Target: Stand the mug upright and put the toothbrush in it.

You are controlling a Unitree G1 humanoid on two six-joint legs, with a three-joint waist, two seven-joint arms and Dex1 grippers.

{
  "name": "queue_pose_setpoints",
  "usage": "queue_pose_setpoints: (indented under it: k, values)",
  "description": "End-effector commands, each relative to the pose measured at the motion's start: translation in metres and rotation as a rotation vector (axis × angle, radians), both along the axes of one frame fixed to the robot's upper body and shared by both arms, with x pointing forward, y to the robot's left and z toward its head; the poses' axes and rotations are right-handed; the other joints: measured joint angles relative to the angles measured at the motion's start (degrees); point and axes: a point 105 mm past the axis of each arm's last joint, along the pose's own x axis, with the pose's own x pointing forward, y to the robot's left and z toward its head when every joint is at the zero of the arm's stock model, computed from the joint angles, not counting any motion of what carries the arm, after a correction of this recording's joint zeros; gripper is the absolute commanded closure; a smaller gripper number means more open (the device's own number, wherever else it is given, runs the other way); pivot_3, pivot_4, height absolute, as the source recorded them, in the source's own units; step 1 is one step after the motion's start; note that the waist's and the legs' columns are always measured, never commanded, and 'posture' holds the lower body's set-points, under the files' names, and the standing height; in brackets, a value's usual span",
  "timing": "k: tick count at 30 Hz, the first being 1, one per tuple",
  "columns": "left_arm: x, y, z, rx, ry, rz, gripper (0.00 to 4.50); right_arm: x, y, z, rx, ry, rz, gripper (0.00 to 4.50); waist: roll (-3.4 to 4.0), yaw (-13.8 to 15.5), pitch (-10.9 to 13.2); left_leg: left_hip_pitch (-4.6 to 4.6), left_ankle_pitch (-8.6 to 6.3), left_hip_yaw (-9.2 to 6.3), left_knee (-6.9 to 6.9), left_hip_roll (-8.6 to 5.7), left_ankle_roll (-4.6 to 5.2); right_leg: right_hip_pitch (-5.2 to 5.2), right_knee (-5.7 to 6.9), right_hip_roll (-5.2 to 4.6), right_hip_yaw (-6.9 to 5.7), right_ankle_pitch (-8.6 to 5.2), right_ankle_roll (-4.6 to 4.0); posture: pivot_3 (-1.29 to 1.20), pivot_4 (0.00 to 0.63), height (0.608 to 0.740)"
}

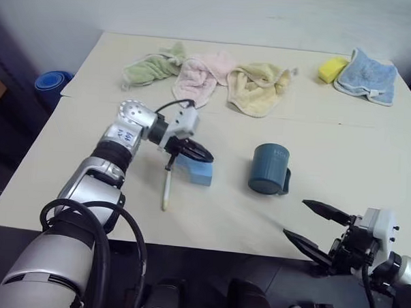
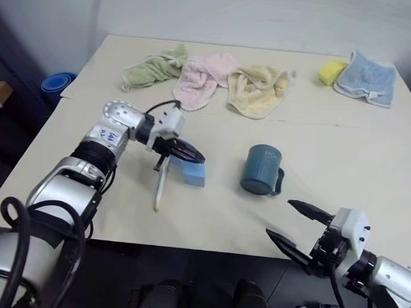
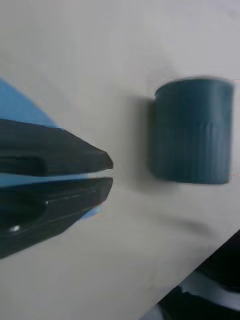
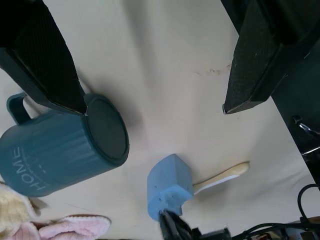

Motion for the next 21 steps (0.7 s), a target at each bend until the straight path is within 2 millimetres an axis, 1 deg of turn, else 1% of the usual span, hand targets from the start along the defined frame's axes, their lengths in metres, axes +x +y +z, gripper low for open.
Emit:
queue_pose_setpoints:
  k: [1,2,4,6,10,12,14,16,21]
  values:
    - [0.002,0.009,0.035,-0.135,-0.029,0.045,3.1,0.0,0.0,0.0,0.012,0.004,0.003,0.0,0.0,-0.24,0.0,0.01,0.0,0.0,-0.03,0.0,0.0,0.0,-0.01,0.0,-0.01,0.0,0.0,0.0,0.15,0.74]
    - [0.0,0.015,0.037,-0.144,-0.028,0.053,2.77,0.001,0.0,-0.001,0.014,0.007,0.001,0.0,-0.01,-0.38,0.01,0.01,0.0,0.01,-0.04,0.0,0.0,0.0,-0.02,-0.01,-0.01,0.0,0.0,0.0,0.15,0.74]
    - [-0.003,0.024,0.037,-0.138,-0.034,0.064,2.29,0.001,0.0,-0.001,0.017,0.009,-0.001,0.0,-0.01,-0.8,0.01,0.01,0.0,0.01,-0.04,0.01,0.0,0.0,-0.02,-0.01,-0.01,0.0,0.01,0.0,0.15,0.74]
    - [-0.004,0.033,0.03,-0.094,-0.069,0.079,1.69,0.002,0.0,-0.002,0.018,0.012,0.001,0.0,-0.01,-1.27,0.01,0.04,0.0,0.01,-0.04,0.02,-0.01,0.02,-0.01,-0.01,0.0,0.01,0.01,0.0,0.15,0.74]
    - [0.004,0.061,-0.005,0.06,-0.129,0.166,0.49,0.004,0.0,-0.003,0.015,0.016,0.011,0.0,-0.01,-1.33,0.01,0.06,0.02,0.05,-0.02,0.02,-0.04,0.02,-0.02,-0.01,0.01,0.01,0.01,0.0,0.15,0.74]
    - [0.008,0.067,-0.018,0.097,-0.124,0.195,0.04,0.006,0.001,-0.003,0.014,0.015,0.014,0.0,-0.01,-1.29,0.01,0.06,0.02,0.06,-0.02,0.01,-0.04,0.02,-0.02,-0.01,0.01,0.01,0.01,0.0,0.15,0.74]
    - [0.01,0.067,-0.028,0.119,-0.115,0.211,0.04,0.007,0.0,-0.003,0.013,0.015,0.016,0.0,-0.02,-1.15,0.01,0.06,0.02,0.06,-0.02,0.0,-0.04,0.02,-0.02,-0.01,0.01,0.01,0.02,0.0,0.15,0.74]
    - [0.014,0.063,-0.035,0.126,-0.091,0.234,0.04,0.007,0.0,-0.003,0.012,0.015,0.016,0.0,-0.03,-1.01,0.02,0.04,0.02,0.05,-0.02,0.0,-0.04,0.02,-0.02,-0.01,0.0,0.02,0.03,0.0,0.15,0.74]
    - [0.024,0.044,-0.046,0.112,-0.082,0.287,0.04,0.006,-0.001,-0.004,0.019,0.019,0.006,0.0,-0.05,-0.63,0.02,0.05,0.02,0.06,-0.01,-0.02,-0.03,0.05,-0.02,-0.03,0.01,0.06,0.11,0.0,0.15,0.74]
